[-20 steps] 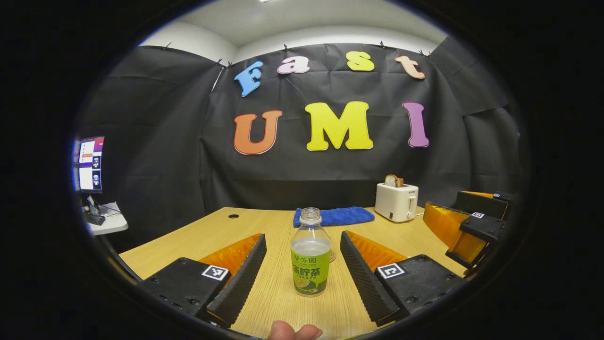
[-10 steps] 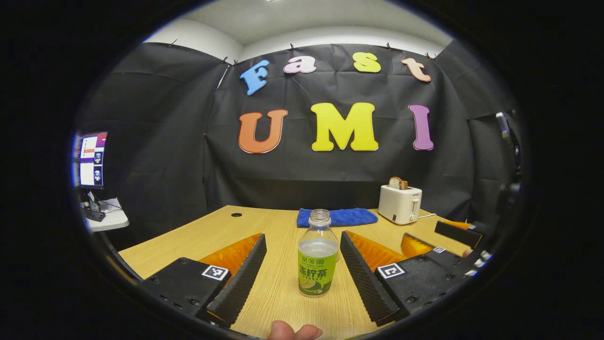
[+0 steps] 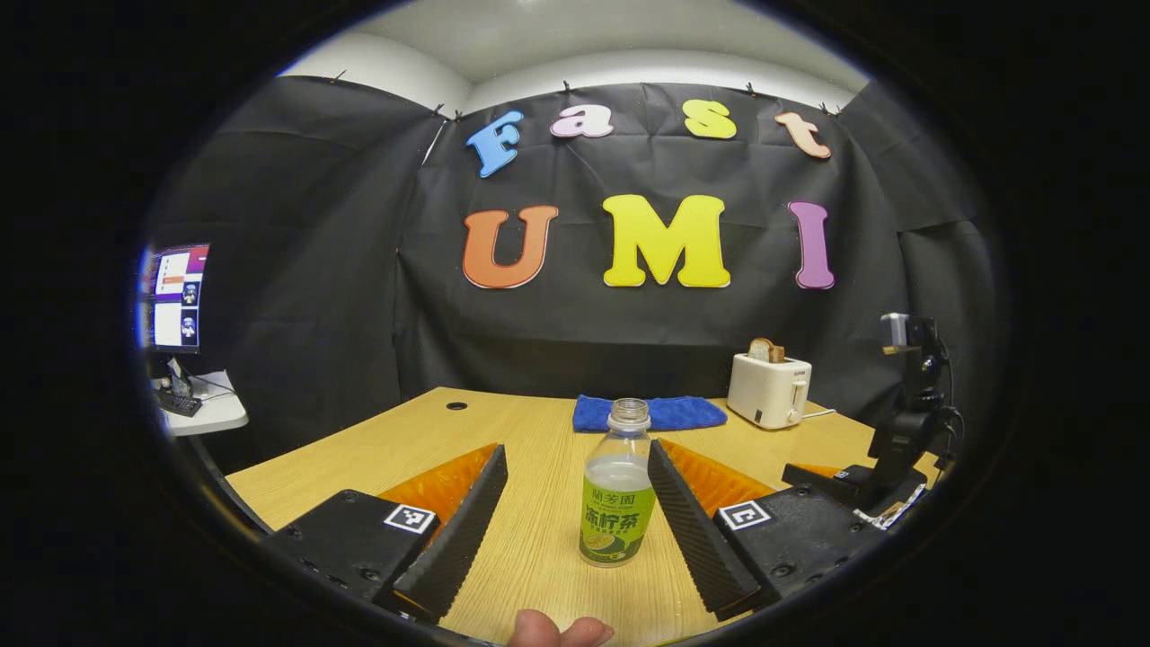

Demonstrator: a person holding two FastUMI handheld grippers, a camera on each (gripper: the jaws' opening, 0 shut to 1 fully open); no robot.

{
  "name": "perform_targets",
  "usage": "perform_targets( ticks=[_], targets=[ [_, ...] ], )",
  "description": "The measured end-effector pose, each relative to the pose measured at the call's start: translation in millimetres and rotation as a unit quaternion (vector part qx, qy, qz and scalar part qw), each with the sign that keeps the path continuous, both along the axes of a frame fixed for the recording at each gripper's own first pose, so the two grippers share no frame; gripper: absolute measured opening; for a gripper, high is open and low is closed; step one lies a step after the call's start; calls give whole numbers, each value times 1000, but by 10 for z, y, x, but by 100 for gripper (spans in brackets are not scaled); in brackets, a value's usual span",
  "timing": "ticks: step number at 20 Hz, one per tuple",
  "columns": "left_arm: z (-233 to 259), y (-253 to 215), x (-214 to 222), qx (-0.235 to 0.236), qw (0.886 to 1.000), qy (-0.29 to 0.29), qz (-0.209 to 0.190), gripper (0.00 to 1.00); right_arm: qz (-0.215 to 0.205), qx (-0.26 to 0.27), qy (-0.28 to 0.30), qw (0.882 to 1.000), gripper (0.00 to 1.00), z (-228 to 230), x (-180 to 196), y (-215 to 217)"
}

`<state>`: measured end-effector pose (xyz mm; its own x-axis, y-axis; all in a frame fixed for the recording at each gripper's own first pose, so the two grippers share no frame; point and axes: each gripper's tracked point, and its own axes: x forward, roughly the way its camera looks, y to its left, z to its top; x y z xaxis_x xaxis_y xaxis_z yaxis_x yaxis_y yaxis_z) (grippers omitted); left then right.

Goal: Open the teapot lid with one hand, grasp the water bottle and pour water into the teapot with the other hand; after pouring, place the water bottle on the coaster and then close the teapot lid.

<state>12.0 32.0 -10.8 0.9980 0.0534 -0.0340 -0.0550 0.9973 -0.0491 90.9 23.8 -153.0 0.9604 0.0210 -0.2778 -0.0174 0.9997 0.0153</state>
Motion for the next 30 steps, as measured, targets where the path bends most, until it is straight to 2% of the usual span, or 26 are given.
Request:
perform_targets(
  ticks=[1, 2, 4, 5, 6, 9, 14, 19, 24, 30],
  targets=[
    [-11, -6, 6, 0, 1000, 0, -1, 98, 1, 0, 1, 1000, 70, 1, 12, 7],
    [-19, -5, 7, 0, 1000, 1, -1, 98, 0, -1, 1, 1000, 58, -11, 7, -2],
    [-46, 10, 24, -3, 1000, 4, -1, 98, 2, -6, -3, 1000, 53, 22, 9, 13],
    [-53, 15, 24, -3, 1000, 6, 0, 98, 2, -9, -4, 1000, 43, 38, 52, 23],
    [-61, 33, 27, -2, 1000, 6, 2, 98, 2, -16, -6, 1000, 23, 5, 43, 20],
    [-68, 20, 31, -2, 1000, 7, 1, 98, -2, -16, -2, 1000, 4, -8, 59, -12],
    [-151, -15, 53, -11, 1000, 15, -3, 98, 10, -21, -1, 1000, 0, 10, 51, 0],
    [-494, -133, 19, -18, 999, 46, -22, 99, 19, -7, -13, 1000, 0, 149, 51, 39],
    [-679, -351, 33, -53, 995, 63, -52, 98, 25, -1, -27, 999, 0, 338, 12, 34],
    [-915, -315, 288, -33, 994, 88, -47, 99, 21, -3, -42, 999, 0, 541, -155, -109]
  ],
)
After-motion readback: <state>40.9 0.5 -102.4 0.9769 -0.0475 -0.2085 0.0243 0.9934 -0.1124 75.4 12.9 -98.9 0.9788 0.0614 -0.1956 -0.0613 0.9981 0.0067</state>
